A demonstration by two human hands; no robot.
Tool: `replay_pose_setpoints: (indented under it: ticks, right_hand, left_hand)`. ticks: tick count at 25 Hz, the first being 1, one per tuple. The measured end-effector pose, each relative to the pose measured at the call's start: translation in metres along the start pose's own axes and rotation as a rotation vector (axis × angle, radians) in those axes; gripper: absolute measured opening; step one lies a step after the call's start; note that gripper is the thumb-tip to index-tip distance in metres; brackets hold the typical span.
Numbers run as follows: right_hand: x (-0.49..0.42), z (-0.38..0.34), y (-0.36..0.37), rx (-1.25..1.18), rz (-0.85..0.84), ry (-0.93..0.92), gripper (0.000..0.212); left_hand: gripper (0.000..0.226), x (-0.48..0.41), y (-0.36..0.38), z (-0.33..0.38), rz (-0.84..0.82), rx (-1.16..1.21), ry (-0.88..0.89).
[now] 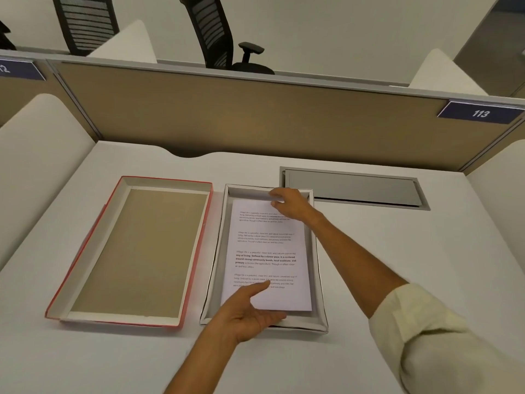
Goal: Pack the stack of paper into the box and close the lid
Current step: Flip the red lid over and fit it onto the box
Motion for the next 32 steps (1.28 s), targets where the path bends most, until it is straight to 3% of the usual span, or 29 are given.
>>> replay_pose_setpoints:
  ticks: [7, 22, 27, 29, 32]
  right_hand:
    - [-0.03, -0.006, 0.01, 0.106, -0.087, 0.02, 0.035]
    - [-0.042, 0.004, 0.019, 0.021, -0.065, 0.007, 0.032]
    - [-0.041, 0.001, 0.017, 0.049, -0.088, -0.009, 0.033]
    - [-0.041, -0.002, 0.014, 0.088, -0.113, -0.028, 0.034]
    - [-0.04, -0.006, 0.009, 0.117, -0.109, -0.053, 0.036]
  left_hand:
    - [0.04, -0.015, -0.008, 0.0, 0.131, 0.005, -0.008]
    - [0.048, -0.027, -0.019, -0.005, 0.114, 0.054, -0.085]
    - [0.048, -0.021, -0.019, 0.0, 0.035, 0.013, -0.062]
    - [0.046, -0.014, -0.019, 0.004, -0.022, -0.043, -0.057]
    - [0.053, 0.004, -0.026, 0.021, -0.051, -0.373, -0.014]
Point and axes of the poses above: each hand's wrist, its own x-axis away from the middle knuckle, its own y-axis out of the palm, z = x × y, the point moved 6 cm from there along -x, towards the middle knuckle, and after that the axes turned 13 degrees about y, right-handed, at the moved point
